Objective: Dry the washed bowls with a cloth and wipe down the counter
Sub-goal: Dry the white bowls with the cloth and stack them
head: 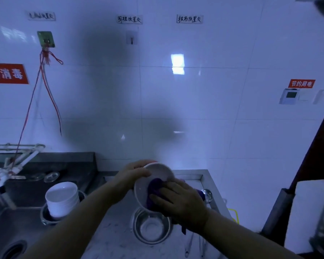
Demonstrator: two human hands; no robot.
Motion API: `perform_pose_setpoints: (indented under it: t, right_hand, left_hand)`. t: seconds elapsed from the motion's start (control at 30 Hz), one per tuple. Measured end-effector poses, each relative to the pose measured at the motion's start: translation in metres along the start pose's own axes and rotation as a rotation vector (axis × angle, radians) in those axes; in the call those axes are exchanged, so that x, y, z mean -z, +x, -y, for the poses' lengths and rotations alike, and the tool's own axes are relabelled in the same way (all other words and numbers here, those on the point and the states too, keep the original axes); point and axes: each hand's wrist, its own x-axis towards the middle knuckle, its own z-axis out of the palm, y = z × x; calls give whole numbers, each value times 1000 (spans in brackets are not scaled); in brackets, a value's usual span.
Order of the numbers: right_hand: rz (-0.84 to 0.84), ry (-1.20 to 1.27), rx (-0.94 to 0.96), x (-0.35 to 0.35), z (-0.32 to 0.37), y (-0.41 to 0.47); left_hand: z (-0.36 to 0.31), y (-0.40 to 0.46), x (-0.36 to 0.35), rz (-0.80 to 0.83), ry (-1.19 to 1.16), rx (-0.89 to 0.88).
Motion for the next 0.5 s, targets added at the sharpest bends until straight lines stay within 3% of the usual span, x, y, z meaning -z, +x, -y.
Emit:
perform_pose_setpoints:
  t: [0.1, 0.23, 0.3, 0.4, 0.5]
  right_hand:
    - [22, -56, 40, 1, -7, 2]
    - [-123, -118, -193, -5, 3, 17]
    - [-150, -107, -263, -8, 9, 19]
    - [-125, -56, -226, -9, 15, 10]
    - [-99, -54, -81, -1, 2, 0]
  left_hand:
    - [-5, 0, 1, -11, -107, 74]
    - [8, -3, -39, -254, -294, 0]
    - [15, -4, -51, -348, -265, -82]
    - [16, -6, -48, -344, -171, -162]
    - [14, -7, -35, -230, -91, -188]
